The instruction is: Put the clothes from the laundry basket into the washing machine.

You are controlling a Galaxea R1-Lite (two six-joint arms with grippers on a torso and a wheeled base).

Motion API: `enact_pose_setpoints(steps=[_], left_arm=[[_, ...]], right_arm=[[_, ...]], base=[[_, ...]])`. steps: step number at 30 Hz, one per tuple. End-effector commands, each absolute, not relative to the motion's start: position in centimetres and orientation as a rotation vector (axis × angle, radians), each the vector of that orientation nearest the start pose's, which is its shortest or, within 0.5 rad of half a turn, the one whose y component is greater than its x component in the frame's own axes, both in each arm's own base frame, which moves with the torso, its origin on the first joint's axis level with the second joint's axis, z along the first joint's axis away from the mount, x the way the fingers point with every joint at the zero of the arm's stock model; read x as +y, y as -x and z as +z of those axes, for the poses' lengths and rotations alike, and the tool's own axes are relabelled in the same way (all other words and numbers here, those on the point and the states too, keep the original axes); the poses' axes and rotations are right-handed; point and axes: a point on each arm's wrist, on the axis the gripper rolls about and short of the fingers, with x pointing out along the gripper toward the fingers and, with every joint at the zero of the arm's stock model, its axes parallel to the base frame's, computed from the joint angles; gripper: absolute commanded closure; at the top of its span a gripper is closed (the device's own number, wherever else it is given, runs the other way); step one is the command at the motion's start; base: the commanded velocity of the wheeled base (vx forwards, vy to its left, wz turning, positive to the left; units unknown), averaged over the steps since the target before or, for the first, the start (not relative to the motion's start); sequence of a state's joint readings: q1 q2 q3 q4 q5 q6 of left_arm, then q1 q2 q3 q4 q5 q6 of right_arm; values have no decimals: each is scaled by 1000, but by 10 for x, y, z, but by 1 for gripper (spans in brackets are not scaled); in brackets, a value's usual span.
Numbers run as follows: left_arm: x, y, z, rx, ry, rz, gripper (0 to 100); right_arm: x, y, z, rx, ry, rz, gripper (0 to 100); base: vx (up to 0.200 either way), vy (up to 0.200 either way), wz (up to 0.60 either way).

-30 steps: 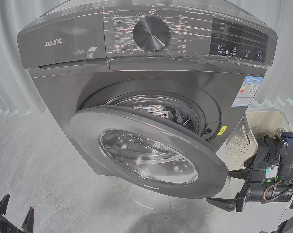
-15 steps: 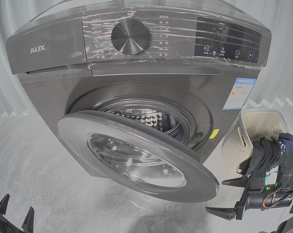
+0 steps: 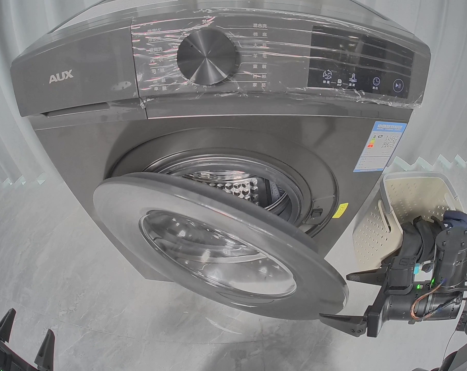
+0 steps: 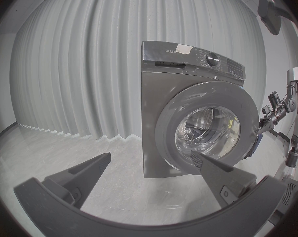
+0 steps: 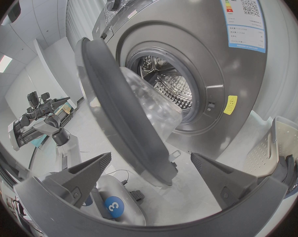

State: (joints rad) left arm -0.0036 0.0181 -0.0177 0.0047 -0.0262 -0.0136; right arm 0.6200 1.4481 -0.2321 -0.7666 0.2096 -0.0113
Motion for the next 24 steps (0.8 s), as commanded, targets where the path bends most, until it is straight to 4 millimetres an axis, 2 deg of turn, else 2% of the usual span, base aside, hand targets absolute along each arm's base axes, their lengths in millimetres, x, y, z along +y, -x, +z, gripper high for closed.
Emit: enact_pose_setpoints(steps=[1,10,13,19,24], left_arm=[[-1,23,75,3,14,-29,0],[-1,23,76,3,12,-29,0],[-1,23,75,3,14,-29,0],[-1,23,75,3,12,-29,0],[-1,23,76,3,12,-29,0]], right_arm=[[122,-152,113,469,103,850,0],[135,-139,112,465,57,936,0],[130,-134,111,463,51,935,0],[124,-136,110,463,49,901,0],[124,-136,110,465,52,901,0]], base=[[0,0,0],[0,0,0],[0,0,0],[0,0,0],[-200,200,0]])
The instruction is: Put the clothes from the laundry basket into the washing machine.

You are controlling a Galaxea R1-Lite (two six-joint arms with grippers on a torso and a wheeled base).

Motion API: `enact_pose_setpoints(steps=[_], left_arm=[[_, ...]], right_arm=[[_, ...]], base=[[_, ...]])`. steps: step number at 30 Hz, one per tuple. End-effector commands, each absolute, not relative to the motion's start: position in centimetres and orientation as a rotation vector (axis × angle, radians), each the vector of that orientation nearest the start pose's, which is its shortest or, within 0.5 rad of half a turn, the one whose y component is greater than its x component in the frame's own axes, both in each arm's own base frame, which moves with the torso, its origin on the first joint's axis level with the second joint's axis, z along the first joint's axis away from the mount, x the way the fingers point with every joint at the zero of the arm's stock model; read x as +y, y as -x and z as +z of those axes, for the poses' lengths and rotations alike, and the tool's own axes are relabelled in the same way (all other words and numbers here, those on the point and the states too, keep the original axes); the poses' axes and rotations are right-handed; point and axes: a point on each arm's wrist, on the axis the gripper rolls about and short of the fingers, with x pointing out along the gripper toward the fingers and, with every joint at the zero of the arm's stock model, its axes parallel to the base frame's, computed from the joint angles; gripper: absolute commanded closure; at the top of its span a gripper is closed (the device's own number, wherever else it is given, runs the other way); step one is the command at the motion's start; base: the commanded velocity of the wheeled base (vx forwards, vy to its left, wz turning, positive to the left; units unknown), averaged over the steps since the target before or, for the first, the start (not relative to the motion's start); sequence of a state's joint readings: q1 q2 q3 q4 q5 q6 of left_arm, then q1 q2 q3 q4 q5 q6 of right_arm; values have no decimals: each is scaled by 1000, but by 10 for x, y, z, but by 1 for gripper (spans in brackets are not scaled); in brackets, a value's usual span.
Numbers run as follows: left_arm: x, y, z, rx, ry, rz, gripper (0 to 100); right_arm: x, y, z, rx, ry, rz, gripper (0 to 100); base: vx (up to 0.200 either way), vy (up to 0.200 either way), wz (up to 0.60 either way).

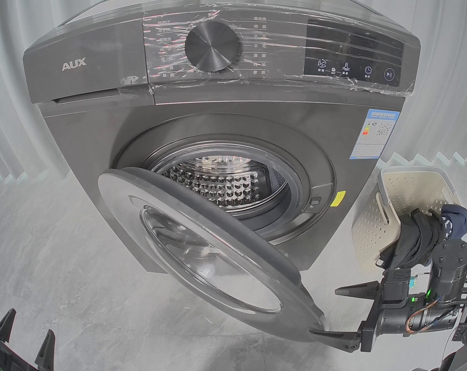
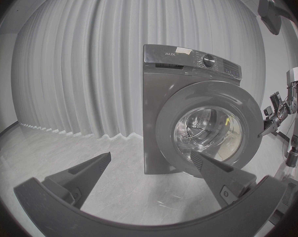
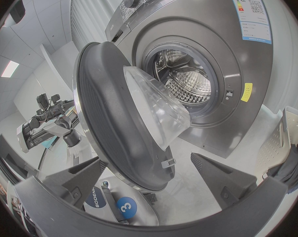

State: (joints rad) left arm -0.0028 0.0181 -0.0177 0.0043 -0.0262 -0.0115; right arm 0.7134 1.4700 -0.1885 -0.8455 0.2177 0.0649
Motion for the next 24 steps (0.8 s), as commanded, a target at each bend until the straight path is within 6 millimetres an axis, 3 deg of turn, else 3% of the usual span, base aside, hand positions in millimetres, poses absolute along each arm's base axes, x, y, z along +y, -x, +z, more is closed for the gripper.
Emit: enact_pose_setpoints(steps=[1,13,24], left_arm=[[-1,23,76,2,12,-29,0],[-1,23,75,3,12,-29,0],[-1,23,76,3,12,-29,0]], right_arm=[[125,-136,108,473,54,903,0],[131,-141,108,480,57,910,0],[122,-119,104,495,60,953,0]], base=[[-200,200,0],[0,0,0],[0,0,0]])
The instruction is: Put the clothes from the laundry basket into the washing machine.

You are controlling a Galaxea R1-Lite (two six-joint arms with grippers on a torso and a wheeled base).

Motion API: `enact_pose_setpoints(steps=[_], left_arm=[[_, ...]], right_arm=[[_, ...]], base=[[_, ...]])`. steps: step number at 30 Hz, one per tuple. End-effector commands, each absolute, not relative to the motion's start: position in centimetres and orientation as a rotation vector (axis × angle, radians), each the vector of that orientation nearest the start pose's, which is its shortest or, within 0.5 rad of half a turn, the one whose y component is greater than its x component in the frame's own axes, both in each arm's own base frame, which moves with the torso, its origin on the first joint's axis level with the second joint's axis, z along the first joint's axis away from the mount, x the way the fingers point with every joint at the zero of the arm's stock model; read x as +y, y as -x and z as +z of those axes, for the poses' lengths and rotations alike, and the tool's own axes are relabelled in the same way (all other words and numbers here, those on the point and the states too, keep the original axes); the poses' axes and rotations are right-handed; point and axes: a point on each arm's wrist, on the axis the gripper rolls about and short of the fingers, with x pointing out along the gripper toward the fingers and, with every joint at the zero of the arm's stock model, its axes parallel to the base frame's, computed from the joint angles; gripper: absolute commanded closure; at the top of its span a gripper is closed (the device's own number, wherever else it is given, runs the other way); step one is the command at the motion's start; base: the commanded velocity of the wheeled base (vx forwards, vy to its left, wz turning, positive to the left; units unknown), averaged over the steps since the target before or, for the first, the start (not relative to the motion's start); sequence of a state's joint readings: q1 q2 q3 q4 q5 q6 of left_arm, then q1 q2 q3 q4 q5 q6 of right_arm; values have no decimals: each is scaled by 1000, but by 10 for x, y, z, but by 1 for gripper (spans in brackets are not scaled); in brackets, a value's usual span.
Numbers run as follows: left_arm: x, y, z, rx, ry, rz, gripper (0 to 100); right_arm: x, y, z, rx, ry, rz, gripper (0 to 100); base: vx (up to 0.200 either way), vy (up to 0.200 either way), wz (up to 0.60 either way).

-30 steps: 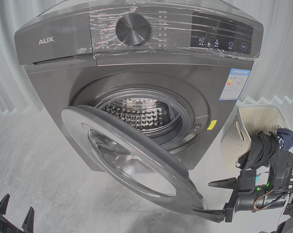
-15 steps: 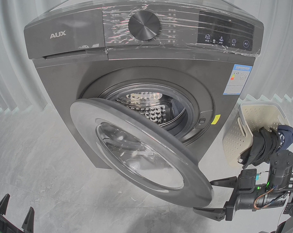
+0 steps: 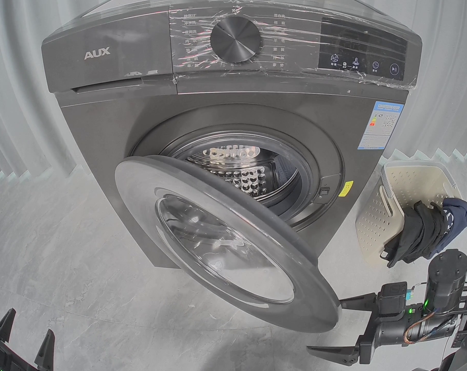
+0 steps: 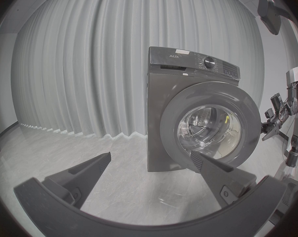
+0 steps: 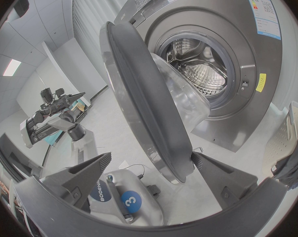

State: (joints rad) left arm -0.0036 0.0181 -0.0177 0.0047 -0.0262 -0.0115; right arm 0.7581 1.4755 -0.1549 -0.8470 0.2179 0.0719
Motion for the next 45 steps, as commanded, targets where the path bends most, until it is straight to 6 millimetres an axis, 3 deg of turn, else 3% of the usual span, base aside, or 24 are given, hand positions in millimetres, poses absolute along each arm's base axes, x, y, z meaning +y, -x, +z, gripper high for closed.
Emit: enact_pose_setpoints(steps=[1,8,16,24,31,38,41,45], left_arm=[[-1,23,75,5,12,-29,0],[-1,23,76,3,11,-29,0],[-1,23,76,3,12,-29,0],[-1,23,76,3,12,-29,0],[-1,23,76,2,12,-29,0],[-1,23,76,3,12,-29,0],[-1,23,75,5,11,-29,0],[-1,23,75,3,11,-29,0]], right_arm=[[121,-119,105,490,57,947,0],[119,-137,112,451,42,868,0],[130,-151,109,471,50,863,0],[143,-138,106,491,66,953,0],[137,-133,106,464,54,951,0],[120,-121,135,289,-40,942,0],[112,-130,136,292,-62,861,0],[108,-159,115,382,-42,673,0]], base=[[0,0,0],[-114,0,0],[-125,0,0],[0,0,0],[0,0,0],[0,0,0],[0,0,0],[0,0,0]])
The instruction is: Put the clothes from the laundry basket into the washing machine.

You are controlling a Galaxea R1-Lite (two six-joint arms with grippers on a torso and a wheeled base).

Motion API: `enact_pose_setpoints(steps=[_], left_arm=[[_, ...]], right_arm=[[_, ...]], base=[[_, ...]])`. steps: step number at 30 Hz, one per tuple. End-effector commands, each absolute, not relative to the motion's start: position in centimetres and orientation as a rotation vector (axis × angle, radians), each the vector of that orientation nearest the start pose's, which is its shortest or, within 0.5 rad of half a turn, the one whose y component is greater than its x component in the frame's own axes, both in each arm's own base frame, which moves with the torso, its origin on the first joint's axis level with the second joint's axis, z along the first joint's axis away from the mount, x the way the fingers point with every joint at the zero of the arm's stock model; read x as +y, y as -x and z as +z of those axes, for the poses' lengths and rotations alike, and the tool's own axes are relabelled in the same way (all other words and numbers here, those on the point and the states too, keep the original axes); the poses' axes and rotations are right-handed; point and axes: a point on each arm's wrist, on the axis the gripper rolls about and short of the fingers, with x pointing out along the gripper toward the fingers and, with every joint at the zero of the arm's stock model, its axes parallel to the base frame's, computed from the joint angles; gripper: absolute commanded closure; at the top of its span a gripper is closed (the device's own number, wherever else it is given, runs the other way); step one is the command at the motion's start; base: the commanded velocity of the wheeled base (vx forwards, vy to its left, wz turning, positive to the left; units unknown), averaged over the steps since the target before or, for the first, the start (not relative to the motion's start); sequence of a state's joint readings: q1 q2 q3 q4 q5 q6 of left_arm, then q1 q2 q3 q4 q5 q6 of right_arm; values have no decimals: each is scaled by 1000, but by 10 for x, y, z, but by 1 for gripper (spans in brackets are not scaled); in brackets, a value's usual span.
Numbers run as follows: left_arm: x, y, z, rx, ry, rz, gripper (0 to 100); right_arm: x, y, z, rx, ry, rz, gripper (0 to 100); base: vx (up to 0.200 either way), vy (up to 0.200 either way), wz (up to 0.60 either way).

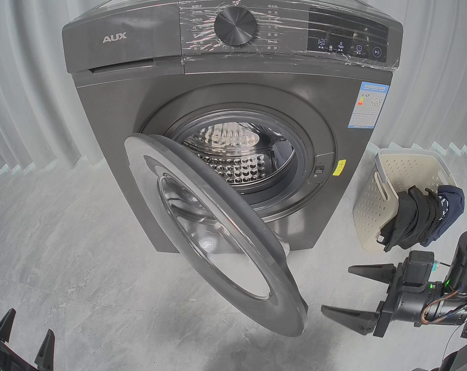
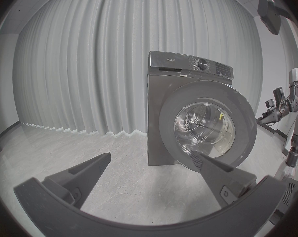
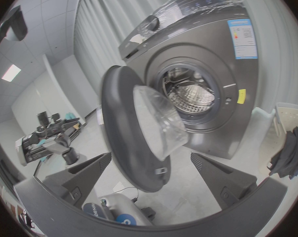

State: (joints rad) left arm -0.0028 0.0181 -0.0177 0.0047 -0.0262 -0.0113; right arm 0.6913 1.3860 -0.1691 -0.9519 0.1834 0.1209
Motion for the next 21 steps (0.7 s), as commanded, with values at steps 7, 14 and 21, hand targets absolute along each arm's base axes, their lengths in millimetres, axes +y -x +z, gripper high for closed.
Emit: enact_pose_setpoints(steps=[7,14,21], left_arm=[[-1,23,75,3,12,-29,0],[-1,23,76,3,12,-29,0],[-1,23,76,3,12,-29,0]], right_arm=[[128,-192,86,388,-16,562,0],[150,-199,65,374,2,601,0],[168,-188,66,368,6,687,0]], base=[[0,0,0],[0,0,0],[0,0,0]])
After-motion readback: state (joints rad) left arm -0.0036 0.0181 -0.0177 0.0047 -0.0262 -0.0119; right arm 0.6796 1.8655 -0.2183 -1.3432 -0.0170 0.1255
